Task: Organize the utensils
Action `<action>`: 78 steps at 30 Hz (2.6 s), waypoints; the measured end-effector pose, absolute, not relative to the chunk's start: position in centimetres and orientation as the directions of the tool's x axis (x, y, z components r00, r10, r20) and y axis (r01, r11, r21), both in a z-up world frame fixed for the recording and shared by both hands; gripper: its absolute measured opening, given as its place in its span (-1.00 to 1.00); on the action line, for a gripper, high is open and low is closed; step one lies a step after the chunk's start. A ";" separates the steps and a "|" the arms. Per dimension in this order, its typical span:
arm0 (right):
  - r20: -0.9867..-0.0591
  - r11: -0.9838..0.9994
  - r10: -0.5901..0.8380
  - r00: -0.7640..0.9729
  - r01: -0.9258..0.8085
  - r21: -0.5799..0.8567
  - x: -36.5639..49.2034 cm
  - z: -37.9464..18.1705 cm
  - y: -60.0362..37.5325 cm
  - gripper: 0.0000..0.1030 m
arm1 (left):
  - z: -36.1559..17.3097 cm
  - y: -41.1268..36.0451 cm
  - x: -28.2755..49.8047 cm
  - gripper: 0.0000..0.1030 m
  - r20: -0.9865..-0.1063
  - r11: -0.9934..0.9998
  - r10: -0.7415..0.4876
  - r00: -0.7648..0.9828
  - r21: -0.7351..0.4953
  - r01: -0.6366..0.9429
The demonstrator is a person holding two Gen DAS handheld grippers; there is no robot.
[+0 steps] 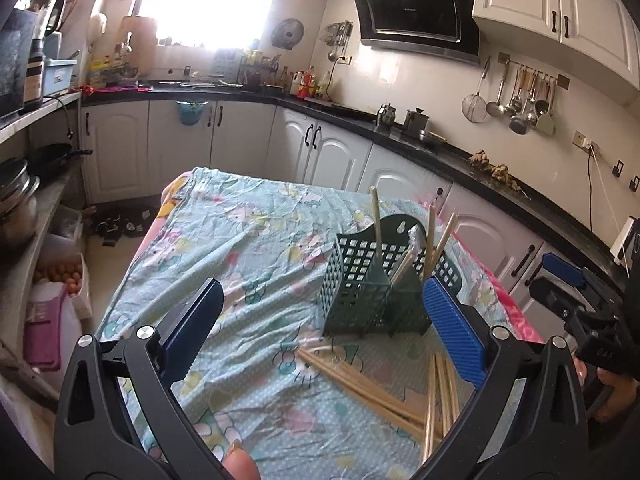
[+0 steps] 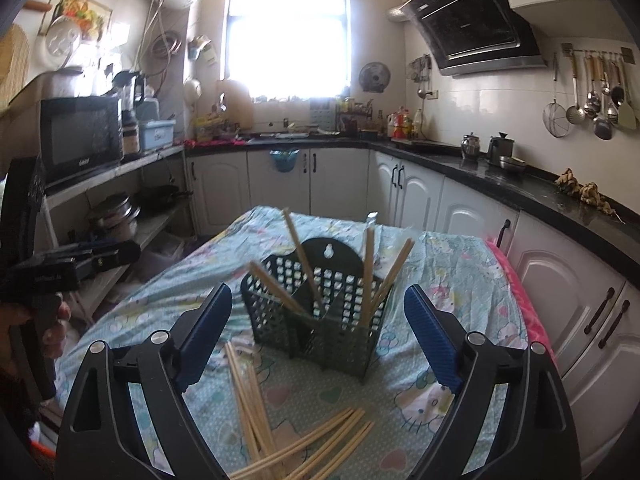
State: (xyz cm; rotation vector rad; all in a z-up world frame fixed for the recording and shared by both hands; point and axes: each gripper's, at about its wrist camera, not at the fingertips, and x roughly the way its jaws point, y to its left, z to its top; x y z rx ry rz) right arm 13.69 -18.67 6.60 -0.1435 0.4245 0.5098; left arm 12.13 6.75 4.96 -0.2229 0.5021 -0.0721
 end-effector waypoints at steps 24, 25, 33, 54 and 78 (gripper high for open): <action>-0.557 0.879 0.366 0.745 -0.474 -0.056 12.5 1.0 -20.4 0.69 | -1.6 5.5 12.8 0.79 -0.605 0.972 -0.157 0.781 -0.233 0.015; -0.561 0.878 0.364 0.743 -0.475 -0.059 12.5 0.8 -20.5 0.69 | -1.9 5.3 12.9 0.79 -0.611 0.973 -0.160 0.775 -0.232 0.018; -0.609 0.890 0.331 0.721 -0.454 -0.052 13.3 -1.5 -20.9 0.69 | -4.8 3.8 13.7 0.79 -0.659 0.960 -0.219 0.719 -0.278 0.038; -0.721 0.922 0.290 0.629 -0.386 0.034 18.5 -6.4 -22.8 0.26 | -8.9 3.8 18.7 0.51 -0.748 0.956 -0.221 0.626 -0.292 -0.011; -0.802 0.930 0.323 0.503 -0.325 0.171 23.5 -9.8 -23.9 -0.29 | -11.0 6.8 23.6 -0.24 -0.783 0.919 -0.237 0.575 -0.372 -0.128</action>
